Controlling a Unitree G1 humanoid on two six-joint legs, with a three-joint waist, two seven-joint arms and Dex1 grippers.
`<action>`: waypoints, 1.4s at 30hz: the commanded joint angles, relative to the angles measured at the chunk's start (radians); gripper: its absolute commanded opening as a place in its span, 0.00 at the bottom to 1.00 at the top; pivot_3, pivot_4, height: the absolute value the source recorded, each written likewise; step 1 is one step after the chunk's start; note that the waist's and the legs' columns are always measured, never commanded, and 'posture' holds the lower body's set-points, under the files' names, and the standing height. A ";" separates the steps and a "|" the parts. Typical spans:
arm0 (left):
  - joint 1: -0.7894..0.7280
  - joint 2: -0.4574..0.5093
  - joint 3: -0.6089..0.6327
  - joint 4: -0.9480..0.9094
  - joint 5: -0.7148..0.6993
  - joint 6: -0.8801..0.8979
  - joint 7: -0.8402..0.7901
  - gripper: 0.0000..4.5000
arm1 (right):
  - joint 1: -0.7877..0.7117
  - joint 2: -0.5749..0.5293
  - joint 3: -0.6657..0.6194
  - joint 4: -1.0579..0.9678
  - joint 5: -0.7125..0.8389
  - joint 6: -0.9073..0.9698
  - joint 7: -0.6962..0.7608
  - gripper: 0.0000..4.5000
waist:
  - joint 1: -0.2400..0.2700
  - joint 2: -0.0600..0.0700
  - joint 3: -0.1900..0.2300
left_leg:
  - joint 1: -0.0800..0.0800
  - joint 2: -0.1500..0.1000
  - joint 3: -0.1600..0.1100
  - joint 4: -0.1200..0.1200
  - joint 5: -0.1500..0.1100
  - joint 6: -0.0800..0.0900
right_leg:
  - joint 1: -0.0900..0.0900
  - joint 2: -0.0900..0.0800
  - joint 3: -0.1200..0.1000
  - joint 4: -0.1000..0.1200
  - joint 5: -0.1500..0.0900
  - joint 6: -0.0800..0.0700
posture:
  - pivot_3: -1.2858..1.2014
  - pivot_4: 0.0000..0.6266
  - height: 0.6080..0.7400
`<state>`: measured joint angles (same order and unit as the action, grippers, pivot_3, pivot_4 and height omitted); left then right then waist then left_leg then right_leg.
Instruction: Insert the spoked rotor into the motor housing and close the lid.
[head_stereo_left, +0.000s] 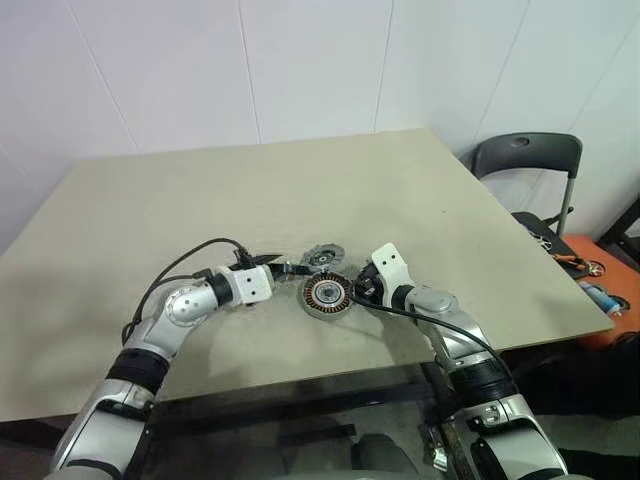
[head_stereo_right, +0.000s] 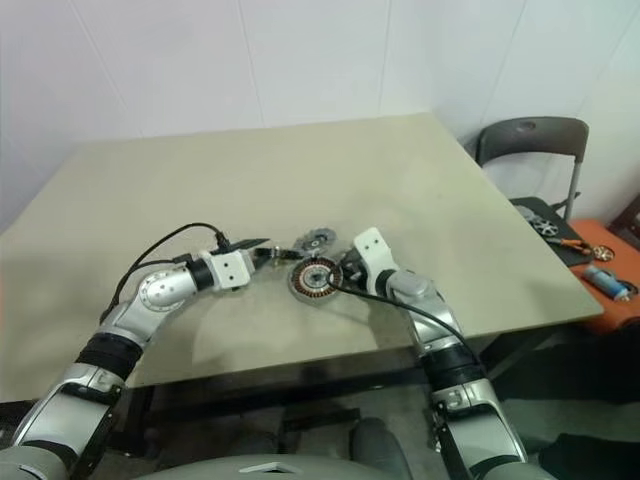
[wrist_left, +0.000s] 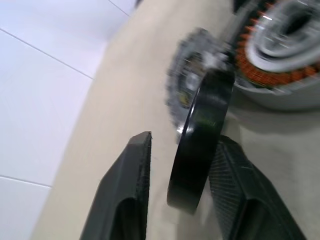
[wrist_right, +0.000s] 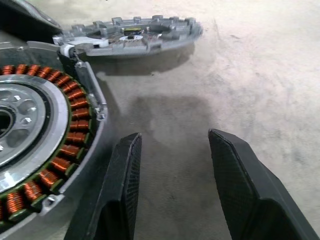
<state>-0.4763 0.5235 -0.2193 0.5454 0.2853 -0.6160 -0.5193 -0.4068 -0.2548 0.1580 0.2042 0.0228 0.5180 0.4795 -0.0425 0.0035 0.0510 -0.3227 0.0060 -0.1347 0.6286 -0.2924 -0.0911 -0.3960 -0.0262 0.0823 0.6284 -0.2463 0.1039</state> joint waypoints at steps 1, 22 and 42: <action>-0.059 0.020 0.043 -0.042 -0.023 -0.026 0.034 0.06 | -0.029 0.003 0.001 0.000 -0.002 -0.014 0.000 0.50 | -0.001 0.000 0.000 | 0.000 0.000 0.000 0.000 0.000 0.000 | 0.000 0.000 0.000 0.000 0.000 0.001 | 0.52 0.00 1.00; -0.193 0.025 0.046 0.086 -0.013 -0.220 0.114 0.04 | -0.036 0.012 0.004 0.020 -0.006 -0.032 -0.007 0.50 | -0.001 -0.002 0.001 | 0.000 0.000 0.000 0.000 0.000 0.000 | 0.000 0.000 0.000 0.000 0.001 0.002 | 0.52 0.00 1.00; -0.144 0.112 -0.134 0.143 0.909 -0.628 1.098 0.04 | -0.078 -0.009 -0.084 -0.014 0.061 -0.025 0.000 0.50 | 0.004 -0.002 0.002 | -0.001 0.000 0.000 -0.002 0.000 0.000 | -0.001 0.000 0.000 -0.001 0.001 0.004 | 0.52 0.00 1.00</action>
<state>-0.6023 0.6290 -0.3177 0.7239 1.1168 -1.2796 0.4420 -0.4528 -0.2648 0.0869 0.2078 0.0826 0.5066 0.4857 -0.0387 0.0018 0.0526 -0.3234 0.0060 -0.1346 0.6269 -0.2925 -0.0911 -0.3969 -0.0267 0.0825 0.6275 -0.2454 0.1076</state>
